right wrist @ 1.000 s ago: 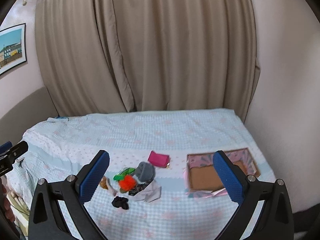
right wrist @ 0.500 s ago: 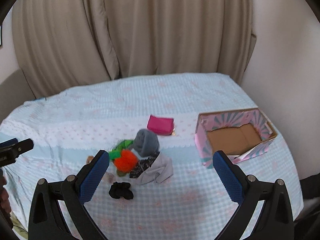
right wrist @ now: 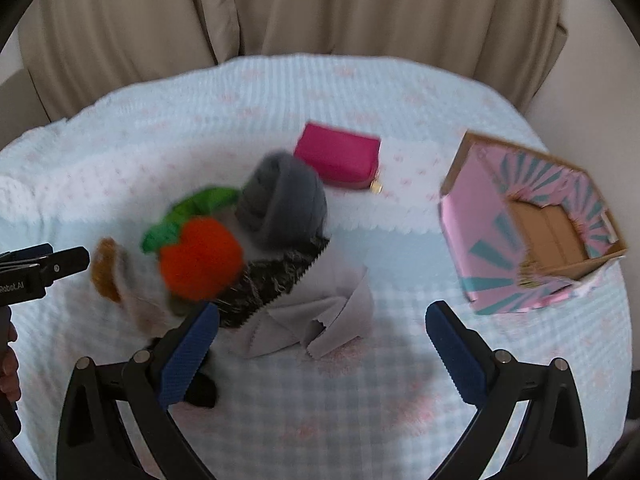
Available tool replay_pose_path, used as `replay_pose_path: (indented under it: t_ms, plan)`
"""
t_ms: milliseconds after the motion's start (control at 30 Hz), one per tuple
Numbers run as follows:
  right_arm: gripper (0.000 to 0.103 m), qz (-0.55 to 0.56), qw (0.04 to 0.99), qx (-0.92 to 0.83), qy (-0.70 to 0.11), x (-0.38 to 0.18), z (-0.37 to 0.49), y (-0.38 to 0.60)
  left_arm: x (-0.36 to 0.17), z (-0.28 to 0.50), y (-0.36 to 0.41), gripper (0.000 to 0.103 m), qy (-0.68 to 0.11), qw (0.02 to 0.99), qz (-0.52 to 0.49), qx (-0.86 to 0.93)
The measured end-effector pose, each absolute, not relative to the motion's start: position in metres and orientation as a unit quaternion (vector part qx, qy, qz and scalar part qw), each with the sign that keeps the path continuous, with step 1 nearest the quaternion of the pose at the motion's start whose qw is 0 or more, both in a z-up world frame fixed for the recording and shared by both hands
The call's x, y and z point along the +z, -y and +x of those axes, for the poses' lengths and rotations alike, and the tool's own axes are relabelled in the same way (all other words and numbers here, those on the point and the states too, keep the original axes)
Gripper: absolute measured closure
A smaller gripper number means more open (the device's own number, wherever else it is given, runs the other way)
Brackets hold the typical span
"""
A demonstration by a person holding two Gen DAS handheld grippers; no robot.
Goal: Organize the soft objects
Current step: 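Grasp the brown plush toy with left tool while right tool grasps the white cloth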
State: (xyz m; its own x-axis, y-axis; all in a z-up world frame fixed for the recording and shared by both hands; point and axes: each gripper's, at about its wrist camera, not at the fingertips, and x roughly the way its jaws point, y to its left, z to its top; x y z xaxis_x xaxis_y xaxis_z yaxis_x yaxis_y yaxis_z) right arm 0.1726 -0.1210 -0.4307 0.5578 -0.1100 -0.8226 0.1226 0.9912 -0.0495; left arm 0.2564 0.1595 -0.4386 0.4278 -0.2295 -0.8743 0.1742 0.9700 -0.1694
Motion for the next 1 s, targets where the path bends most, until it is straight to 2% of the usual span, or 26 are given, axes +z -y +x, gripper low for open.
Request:
replay_pose_path:
  t_ms: [167, 367, 567, 633, 667, 800, 1000]
  plan:
    - [0.000, 0.012, 0.872, -0.068, -0.484, -0.470, 0.191, 0.132, -0.467, 0.266, -0.150, 0.004, -0.520, 0.848, -0.009, -0.102]
    - [0.007, 0.007, 0.866, -0.042, -0.498, -0.496, 0.208, 0.134, -0.487, 0.271, -0.143, 0.015, -0.535, 0.838, -0.007, -0.108]
    - [0.028, 0.023, 0.862, -0.016, -0.507, -0.503, 0.212, 0.132, -0.494, 0.272, -0.135, 0.029, -0.542, 0.834, -0.001, -0.109]
    - [0.040, 0.030, 0.860, -0.009, -0.509, -0.503, 0.211, 0.130, -0.495, 0.273, -0.134, 0.040, -0.543, 0.833, -0.001, -0.103]
    - [0.043, 0.032, 0.860, -0.008, -0.510, -0.503, 0.209, 0.128, -0.495, 0.273, -0.136, 0.044, -0.543, 0.833, -0.004, -0.100]
    - [0.070, 0.029, 0.856, 0.003, -0.515, -0.503, 0.205, 0.122, -0.492, 0.275, -0.145, 0.057, -0.541, 0.835, -0.025, -0.099]
    - [0.085, 0.032, 0.856, -0.004, -0.516, -0.502, 0.197, 0.119, -0.486, 0.278, -0.146, 0.066, -0.537, 0.836, -0.029, -0.108]
